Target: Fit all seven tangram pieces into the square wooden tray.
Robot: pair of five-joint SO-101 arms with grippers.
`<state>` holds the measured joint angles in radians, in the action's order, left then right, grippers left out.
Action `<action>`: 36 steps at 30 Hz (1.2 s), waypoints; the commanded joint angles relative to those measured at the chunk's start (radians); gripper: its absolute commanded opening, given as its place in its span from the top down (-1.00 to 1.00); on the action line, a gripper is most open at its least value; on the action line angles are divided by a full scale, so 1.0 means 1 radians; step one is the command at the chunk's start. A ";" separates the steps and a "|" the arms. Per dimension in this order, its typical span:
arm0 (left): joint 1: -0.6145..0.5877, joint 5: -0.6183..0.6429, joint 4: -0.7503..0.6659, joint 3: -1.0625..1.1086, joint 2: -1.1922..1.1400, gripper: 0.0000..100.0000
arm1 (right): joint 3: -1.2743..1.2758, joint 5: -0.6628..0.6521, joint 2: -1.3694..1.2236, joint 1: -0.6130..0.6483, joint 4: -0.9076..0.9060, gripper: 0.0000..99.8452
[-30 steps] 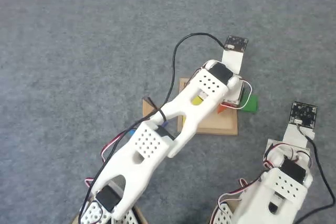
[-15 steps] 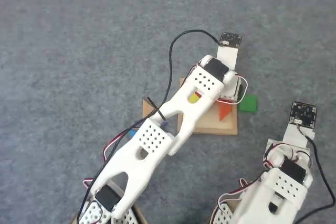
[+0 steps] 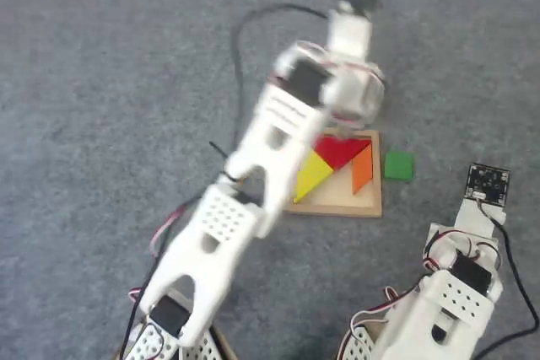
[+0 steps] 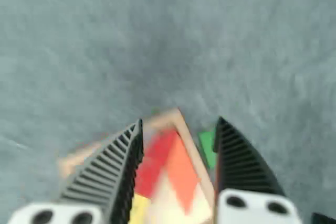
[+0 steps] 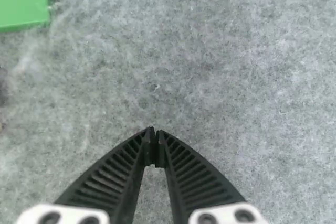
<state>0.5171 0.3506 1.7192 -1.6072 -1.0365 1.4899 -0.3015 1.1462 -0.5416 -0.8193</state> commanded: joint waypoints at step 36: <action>-0.391 -0.488 -0.371 1.785 0.776 0.67 | -0.002 -0.038 0.027 0.010 -0.007 0.99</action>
<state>0.0829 -0.1297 1.5305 -0.1082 -0.5439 1.4991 -0.3291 1.1462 -0.5416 -0.8193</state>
